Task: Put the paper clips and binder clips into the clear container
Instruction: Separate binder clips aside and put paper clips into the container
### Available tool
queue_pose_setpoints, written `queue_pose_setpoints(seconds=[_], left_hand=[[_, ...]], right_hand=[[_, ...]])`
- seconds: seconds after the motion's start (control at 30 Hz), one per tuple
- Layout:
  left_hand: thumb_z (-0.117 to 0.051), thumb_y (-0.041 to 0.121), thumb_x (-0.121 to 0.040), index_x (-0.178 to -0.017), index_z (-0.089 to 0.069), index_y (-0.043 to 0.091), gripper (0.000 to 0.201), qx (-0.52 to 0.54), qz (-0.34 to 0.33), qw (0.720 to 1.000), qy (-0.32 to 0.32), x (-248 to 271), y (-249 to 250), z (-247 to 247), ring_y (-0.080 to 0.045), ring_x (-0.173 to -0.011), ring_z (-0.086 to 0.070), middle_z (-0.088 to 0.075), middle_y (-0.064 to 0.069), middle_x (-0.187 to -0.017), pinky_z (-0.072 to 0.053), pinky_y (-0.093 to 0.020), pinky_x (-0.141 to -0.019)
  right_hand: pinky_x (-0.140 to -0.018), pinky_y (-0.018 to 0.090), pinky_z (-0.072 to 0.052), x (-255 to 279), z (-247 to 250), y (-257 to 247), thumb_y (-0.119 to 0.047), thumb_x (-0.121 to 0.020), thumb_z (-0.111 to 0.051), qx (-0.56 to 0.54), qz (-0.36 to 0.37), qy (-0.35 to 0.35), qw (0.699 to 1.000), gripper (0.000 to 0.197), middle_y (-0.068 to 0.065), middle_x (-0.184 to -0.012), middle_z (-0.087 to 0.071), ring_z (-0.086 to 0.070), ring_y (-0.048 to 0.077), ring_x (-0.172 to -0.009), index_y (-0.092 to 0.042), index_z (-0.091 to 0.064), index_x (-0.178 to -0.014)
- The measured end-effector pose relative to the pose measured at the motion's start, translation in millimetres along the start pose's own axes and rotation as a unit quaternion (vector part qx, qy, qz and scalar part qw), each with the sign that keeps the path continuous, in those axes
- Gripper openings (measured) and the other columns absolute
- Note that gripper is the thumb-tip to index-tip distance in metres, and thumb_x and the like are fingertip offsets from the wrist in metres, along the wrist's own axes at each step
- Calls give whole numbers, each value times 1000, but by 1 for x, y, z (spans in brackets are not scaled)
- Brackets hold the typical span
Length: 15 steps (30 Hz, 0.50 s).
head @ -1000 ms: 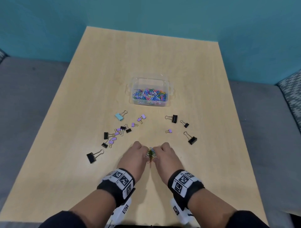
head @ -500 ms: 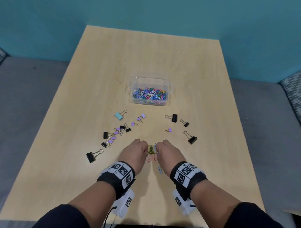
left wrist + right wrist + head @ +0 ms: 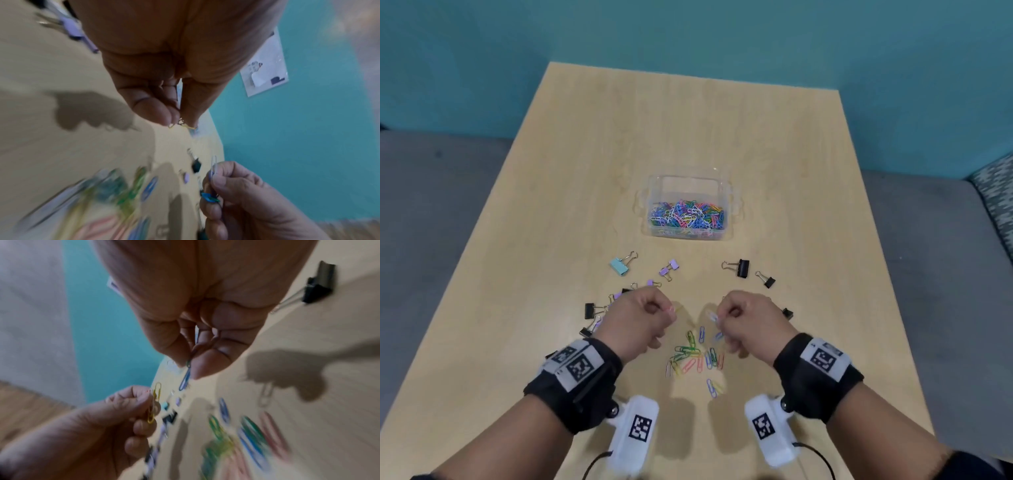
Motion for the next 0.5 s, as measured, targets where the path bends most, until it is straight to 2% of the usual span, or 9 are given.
queue_pose_setpoints(seconds=[0.03,0.1,0.23,0.37,0.43,0.5], left_hand=[[-72,18,-72,-66,-62,18,12,7,-15,1000,8,-6,12,4,-19,-48,-50,-53,3,-52,-42,-34,-52],[-73,10,-75,-68,-62,16,15,15,-52,998,33,-23,37,13,-18,-47,-48,-53,3,-50,-44,-31,-50],[-67,3,-82,-76,-60,7,9,-35,-108,989,90,-63,96,23,-19,-52,-52,-55,-3,-57,-45,-22,-39],[-68,3,-80,-72,-60,11,13,-59,-149,978,130,-100,131,22,-21,-53,-53,-54,-5,-60,-56,-31,-50],[-69,10,-79,-81,-64,13,6,-89,-147,978,117,-111,134,20,-22,-57,-57,-58,-2,-65,-59,-40,-60],[-69,15,-79,-91,-66,18,13,-120,-139,977,106,-114,127,24,-22,-61,-59,-60,1,-70,-59,-44,-66]], right_hand=[[-52,37,-38,-6,8,-9,-5,-79,-57,-17,14,11,1000,18,1,-52,-57,-60,19,-45,-19,-60,-67],[-51,39,-41,-21,22,-32,-7,-78,-61,-36,48,34,998,18,2,-52,-57,-58,19,-44,-20,-60,-66],[-51,33,-55,-58,48,-88,2,-81,-57,-7,108,106,988,11,8,-64,-55,-56,20,-48,-7,-58,-74],[-61,43,-59,-100,55,-125,-2,-76,-56,81,134,154,976,15,4,-65,-60,-65,28,-60,-16,-59,-69],[-71,45,-58,-111,51,-130,-12,-77,-63,124,120,127,977,11,0,-76,-62,-68,30,-71,-19,-64,-84],[-80,43,-55,-113,51,-128,-21,-80,-64,173,108,126,971,29,2,-95,-61,-66,29,-83,-18,-62,-109]])
Point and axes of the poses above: each hand's wrist, its own x-axis away from the middle knuckle, its own z-axis out of the back of the hand, y = z × x, the point moved 3 cm from there along -x, towards the middle knuckle
